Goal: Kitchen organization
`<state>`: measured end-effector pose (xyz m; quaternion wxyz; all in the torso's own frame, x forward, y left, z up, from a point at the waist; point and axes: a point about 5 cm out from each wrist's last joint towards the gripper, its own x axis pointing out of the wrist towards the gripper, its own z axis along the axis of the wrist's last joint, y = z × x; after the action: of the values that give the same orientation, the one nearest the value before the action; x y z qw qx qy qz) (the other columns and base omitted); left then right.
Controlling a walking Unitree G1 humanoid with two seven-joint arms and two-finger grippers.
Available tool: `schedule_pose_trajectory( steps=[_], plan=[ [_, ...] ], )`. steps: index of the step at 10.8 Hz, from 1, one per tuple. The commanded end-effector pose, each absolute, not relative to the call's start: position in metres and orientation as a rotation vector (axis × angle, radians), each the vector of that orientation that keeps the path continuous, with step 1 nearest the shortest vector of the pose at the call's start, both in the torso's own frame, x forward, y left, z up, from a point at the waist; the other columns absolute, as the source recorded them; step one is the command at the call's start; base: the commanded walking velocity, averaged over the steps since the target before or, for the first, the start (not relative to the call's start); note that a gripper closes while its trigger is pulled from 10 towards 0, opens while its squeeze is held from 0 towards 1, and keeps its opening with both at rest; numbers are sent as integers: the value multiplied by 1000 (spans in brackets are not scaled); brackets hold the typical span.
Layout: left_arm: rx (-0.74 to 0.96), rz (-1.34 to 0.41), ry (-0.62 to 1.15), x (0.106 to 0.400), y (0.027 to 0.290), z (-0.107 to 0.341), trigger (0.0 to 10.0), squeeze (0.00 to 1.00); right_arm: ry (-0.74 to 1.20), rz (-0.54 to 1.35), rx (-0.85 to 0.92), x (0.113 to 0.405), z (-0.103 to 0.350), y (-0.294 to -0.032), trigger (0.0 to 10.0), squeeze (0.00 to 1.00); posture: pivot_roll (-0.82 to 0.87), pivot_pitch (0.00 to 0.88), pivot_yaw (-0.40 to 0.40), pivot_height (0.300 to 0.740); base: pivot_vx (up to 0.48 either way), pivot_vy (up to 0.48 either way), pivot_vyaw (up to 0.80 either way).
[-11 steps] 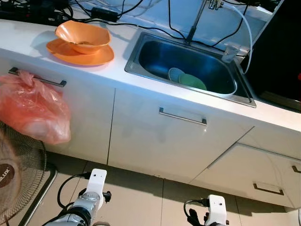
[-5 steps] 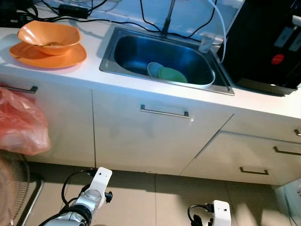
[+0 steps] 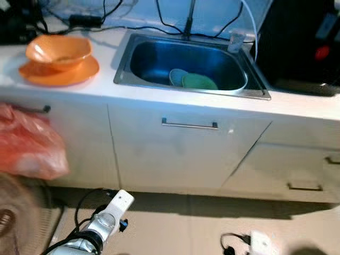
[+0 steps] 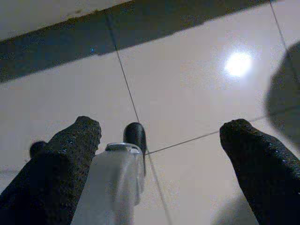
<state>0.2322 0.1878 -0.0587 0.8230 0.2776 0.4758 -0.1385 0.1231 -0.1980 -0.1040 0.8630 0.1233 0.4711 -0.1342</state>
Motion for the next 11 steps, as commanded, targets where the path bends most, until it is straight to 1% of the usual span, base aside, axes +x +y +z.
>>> schedule_pose_trajectory(
  steps=[1, 3, 4, 6, 8, 11],
  plan=[
    [628, -355, 998, 233, 183, -59, 10000, 0, 988, -348, 299, 116, -106, -200, 10000, 0, 135, 0, -54, 740, 0, 0, 0],
    [639, -369, 982, 232, 177, -60, 10000, 0, 1011, -343, 312, 107, -109, -192, 10000, 0, 135, 0, -57, 740, 0, 0, 0],
    [643, -372, 980, 232, 175, -60, 10000, 0, 1015, -324, 294, 108, -109, -190, 10000, 0, 139, 0, -61, 740, 0, 0, 0],
    [669, -395, 981, 233, 169, -60, 10000, 0, 1007, -323, 275, 111, -108, -197, 10000, 0, 157, 0, -89, 740, 0, 0, 0],
    [647, -371, 976, 233, 168, -60, 10000, 0, 1011, -290, 244, 113, -107, -197, 10000, 0, 156, 0, -113, 740, 0, 0, 0],
    [651, -377, 973, 234, 168, -60, 10000, 0, 1001, -291, 215, 114, -105, -208, 10000, 0, 142, 0, -126, 740, 0, 0, 0]
  ],
)
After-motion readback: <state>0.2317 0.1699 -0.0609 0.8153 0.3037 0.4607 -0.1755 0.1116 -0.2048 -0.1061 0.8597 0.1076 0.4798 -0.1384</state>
